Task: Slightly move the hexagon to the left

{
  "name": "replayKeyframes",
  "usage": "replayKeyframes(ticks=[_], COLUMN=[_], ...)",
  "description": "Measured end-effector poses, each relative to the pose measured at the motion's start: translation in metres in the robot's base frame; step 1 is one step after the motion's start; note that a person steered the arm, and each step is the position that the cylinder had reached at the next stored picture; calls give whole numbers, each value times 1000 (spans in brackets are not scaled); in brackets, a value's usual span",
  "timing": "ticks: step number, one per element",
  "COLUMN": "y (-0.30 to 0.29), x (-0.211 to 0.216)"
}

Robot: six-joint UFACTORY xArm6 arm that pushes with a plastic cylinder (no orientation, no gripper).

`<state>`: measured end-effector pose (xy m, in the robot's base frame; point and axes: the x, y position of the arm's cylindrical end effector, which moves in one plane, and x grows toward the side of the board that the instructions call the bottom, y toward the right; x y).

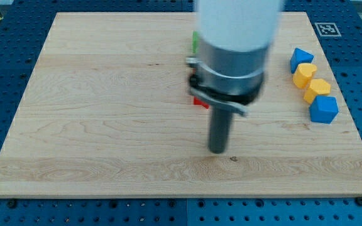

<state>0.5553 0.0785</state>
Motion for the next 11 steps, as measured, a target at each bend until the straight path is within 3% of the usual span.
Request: replayKeyframes(ticks=[2, 3, 4, 5, 6, 11], y=[156, 215, 239, 240, 239, 190], x=[18, 4, -35, -94, -114, -112])
